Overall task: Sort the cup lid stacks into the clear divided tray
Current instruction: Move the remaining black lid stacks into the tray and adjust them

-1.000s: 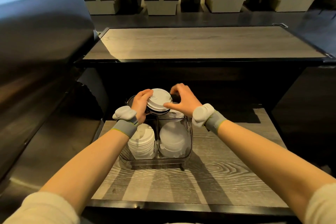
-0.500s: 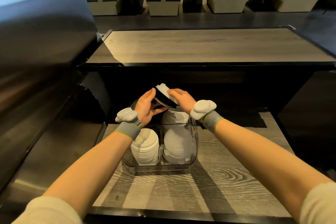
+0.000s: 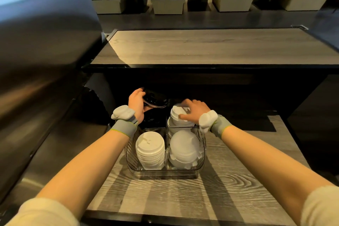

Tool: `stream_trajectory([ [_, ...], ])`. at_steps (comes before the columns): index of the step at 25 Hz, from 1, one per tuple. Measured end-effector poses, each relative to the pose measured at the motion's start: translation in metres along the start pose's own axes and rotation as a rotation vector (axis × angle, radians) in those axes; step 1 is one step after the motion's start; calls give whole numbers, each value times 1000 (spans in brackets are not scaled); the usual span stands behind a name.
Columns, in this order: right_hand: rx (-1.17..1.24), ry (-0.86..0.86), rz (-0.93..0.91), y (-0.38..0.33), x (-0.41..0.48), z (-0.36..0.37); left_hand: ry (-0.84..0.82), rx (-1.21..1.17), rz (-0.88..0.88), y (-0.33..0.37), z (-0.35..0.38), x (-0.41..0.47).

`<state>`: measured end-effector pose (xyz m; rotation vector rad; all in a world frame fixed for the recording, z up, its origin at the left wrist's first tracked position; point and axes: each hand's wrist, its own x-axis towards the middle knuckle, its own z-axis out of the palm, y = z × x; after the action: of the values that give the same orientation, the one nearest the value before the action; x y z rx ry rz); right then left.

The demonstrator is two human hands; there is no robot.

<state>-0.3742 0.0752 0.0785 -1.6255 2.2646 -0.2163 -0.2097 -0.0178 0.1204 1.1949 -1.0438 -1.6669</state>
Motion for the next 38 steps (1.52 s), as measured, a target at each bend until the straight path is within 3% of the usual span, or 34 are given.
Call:
stream_trajectory([
  [4,-223,-21,30,-4,3,15,-71,44,-1,-4,-5,-2],
  [7,133,171,12,-24,2,1,-132,81,4,-7,-9,-5],
  [10,708,91,-80,-49,-3,-14,-136,35,-24,-3,-15,-4],
  [14,773,33,-73,-73,-6,-18,-182,24,-29,5,-25,-11],
  [19,919,76,23,-88,2,-13,-204,-12,7,9,-47,-14],
  [21,895,65,55,-93,5,-12,-174,-37,23,12,-60,-11],
  [25,808,145,60,-111,11,-7,57,-131,75,25,-83,-1],
  [28,491,86,9,-118,20,3,142,-151,83,32,-98,6],
  [32,153,-18,-77,-113,22,18,192,-147,88,34,-107,8],
  [38,122,11,-132,-112,19,17,144,-152,77,32,-103,8],
])
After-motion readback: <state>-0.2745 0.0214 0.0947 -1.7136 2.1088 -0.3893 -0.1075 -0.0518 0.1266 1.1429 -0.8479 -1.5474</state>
